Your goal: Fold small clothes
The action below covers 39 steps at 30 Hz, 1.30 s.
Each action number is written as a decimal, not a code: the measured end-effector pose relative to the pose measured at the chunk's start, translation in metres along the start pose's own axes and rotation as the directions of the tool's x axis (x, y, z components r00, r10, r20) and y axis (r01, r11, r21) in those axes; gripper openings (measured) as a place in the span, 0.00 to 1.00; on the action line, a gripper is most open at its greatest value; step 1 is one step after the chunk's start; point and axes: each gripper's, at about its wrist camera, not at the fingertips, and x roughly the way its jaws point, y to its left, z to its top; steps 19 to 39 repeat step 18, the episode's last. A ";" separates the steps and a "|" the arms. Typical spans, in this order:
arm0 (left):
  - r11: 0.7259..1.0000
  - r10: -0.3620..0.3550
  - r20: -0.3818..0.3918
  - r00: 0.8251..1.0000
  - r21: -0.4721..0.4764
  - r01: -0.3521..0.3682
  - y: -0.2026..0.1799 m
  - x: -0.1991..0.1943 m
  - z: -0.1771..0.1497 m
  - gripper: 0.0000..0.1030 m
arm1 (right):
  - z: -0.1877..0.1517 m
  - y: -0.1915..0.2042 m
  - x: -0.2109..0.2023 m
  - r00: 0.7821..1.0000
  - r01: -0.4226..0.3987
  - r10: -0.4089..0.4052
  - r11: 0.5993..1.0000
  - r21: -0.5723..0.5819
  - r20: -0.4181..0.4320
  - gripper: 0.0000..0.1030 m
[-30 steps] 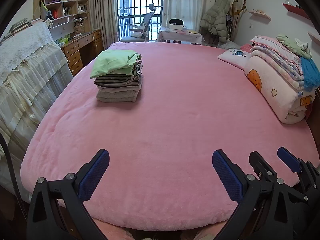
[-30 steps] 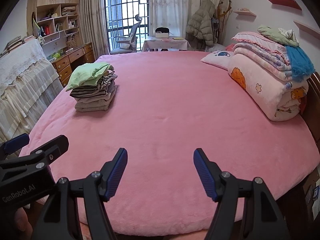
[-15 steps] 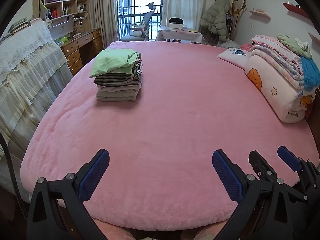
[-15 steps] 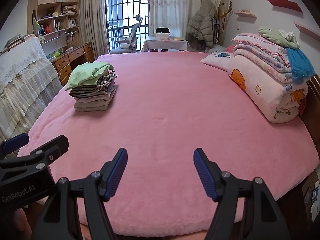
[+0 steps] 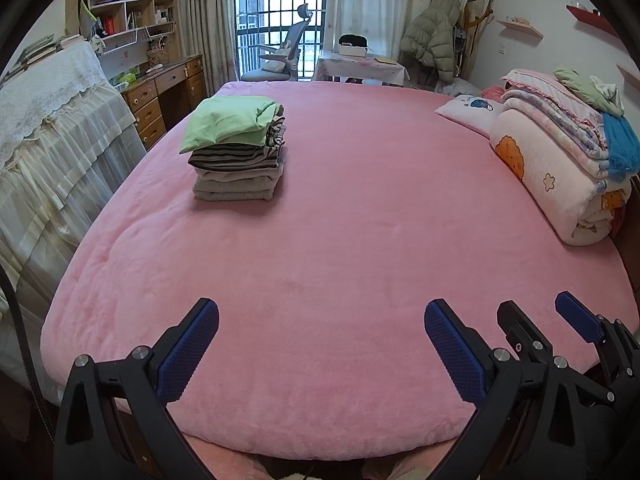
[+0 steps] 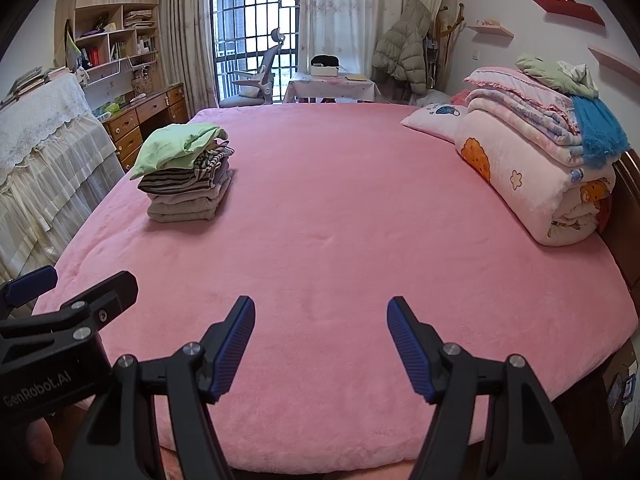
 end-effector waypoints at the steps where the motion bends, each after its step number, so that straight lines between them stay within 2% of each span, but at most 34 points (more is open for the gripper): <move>1: 1.000 0.001 -0.001 1.000 0.000 -0.001 0.000 0.000 0.000 0.99 | 0.000 -0.001 0.001 1.000 -0.001 0.001 1.000 0.000 -0.001 0.67; 39: 1.000 -0.001 -0.010 1.000 -0.003 0.001 0.004 0.000 -0.005 0.99 | -0.001 -0.006 0.006 1.000 0.006 -0.006 1.000 -0.006 -0.007 0.67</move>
